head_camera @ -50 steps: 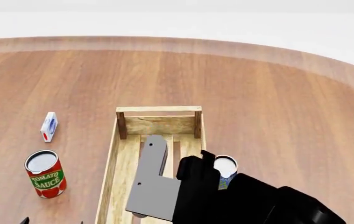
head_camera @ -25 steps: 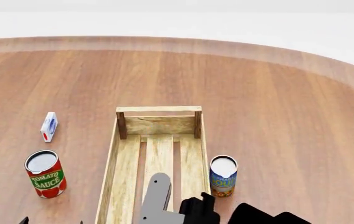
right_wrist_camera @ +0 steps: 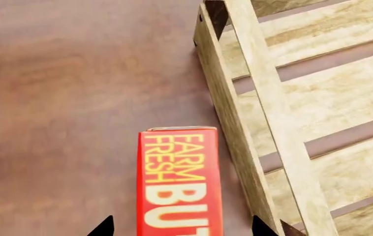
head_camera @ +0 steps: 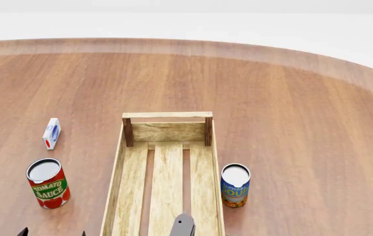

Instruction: Pick up the butter and put it in the tray.

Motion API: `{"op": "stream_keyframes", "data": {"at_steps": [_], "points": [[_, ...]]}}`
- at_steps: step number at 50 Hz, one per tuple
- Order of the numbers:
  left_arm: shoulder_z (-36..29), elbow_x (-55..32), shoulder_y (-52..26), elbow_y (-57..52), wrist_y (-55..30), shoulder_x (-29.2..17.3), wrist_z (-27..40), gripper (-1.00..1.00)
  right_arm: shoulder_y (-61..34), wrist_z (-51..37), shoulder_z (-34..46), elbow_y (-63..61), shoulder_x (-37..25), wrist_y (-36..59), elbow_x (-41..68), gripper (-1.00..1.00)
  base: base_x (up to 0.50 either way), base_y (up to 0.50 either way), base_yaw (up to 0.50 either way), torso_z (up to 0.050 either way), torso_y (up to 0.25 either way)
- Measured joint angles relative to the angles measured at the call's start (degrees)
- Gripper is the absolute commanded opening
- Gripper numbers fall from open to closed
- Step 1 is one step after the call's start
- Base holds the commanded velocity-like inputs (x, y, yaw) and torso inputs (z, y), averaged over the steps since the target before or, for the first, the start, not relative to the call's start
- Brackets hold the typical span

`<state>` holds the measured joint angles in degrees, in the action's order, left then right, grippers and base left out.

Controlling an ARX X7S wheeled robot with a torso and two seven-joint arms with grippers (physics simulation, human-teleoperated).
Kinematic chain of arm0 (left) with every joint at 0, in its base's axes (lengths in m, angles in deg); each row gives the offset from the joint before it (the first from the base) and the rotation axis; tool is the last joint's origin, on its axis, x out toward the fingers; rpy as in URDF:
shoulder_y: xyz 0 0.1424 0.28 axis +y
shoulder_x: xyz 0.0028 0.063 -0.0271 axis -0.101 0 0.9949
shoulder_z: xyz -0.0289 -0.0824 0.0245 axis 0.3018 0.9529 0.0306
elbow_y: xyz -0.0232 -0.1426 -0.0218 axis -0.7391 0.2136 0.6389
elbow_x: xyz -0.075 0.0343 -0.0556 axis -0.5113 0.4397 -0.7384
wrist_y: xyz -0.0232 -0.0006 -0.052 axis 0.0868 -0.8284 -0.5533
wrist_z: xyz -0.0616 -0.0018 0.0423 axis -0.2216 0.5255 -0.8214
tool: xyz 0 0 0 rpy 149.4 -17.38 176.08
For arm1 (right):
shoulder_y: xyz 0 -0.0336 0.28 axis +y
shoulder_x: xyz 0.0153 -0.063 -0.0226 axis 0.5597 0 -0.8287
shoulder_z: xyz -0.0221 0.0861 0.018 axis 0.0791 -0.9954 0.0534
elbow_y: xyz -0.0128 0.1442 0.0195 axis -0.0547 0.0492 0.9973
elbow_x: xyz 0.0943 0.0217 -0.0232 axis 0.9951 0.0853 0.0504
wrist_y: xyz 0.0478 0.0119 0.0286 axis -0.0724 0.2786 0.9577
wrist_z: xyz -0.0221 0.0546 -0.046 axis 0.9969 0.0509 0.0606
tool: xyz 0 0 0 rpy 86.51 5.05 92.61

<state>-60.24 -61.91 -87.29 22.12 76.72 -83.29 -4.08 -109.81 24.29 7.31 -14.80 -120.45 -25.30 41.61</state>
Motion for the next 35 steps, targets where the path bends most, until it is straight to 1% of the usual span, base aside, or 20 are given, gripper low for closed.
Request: {"op": "stream_keyframes", "data": {"at_steps": [35], "points": [[-0.9,-1.0,0.0,0.0,-0.1,-0.7,0.6,1.0,3.5,0.4,4.9,8.8,0.5,-4.4,-3.4,1.0,0.0,0.0,0.0,0.0,0.0]]}}
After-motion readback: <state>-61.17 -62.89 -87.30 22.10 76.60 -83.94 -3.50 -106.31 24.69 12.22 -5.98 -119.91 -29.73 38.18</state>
